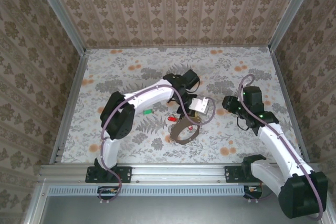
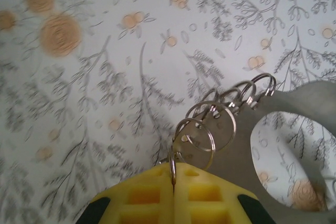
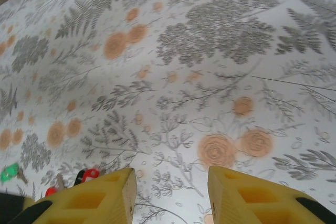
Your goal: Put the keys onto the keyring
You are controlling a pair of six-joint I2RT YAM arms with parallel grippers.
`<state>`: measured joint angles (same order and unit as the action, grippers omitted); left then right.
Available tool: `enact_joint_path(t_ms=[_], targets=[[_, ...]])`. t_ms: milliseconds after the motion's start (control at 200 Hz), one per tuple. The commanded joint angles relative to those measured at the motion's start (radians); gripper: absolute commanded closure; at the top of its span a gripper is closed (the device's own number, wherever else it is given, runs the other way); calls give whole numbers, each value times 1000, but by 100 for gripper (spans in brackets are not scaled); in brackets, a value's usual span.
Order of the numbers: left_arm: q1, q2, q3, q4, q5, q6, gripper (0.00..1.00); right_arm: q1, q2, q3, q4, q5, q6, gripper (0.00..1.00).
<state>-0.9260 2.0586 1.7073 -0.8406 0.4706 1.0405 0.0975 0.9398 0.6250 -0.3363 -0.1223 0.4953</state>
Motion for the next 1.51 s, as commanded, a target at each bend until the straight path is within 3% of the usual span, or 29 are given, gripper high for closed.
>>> enact_joint_path(t_ms=[0,120,245,305,555,770,915,1055,1150,1305,1500], targets=[[-42,25,54,-18,26,20,100,-19,13,-9,-83,-58,29,57],[-80,42,27,32,20,-10,100,-22,45,-15,-84,-135,10,57],[-107,23,-13,93,16,-66,88,-22,92,-7,-95,-204,-9,56],[-109,-19,-62,158,32,-116,81,-22,113,4,-111,-213,-24,55],[-106,-297,-395,534,31,-379,78,20,265,102,-190,-384,-144,54],[-97,-628,-845,996,-118,-737,75,239,457,247,-360,-167,-288,44],[-98,-859,-1119,1206,-310,-879,70,370,559,320,-421,-13,-359,34],[-85,-1071,-1249,1172,-473,-899,62,434,622,376,-463,38,-378,19],[-68,-1191,-1298,1127,-552,-912,57,490,665,403,-479,66,-396,15],[-26,-1362,-1385,1118,-617,-918,51,579,734,429,-478,134,-419,4],[31,-1483,-1408,1041,-605,-913,49,611,774,430,-439,166,-419,1]])
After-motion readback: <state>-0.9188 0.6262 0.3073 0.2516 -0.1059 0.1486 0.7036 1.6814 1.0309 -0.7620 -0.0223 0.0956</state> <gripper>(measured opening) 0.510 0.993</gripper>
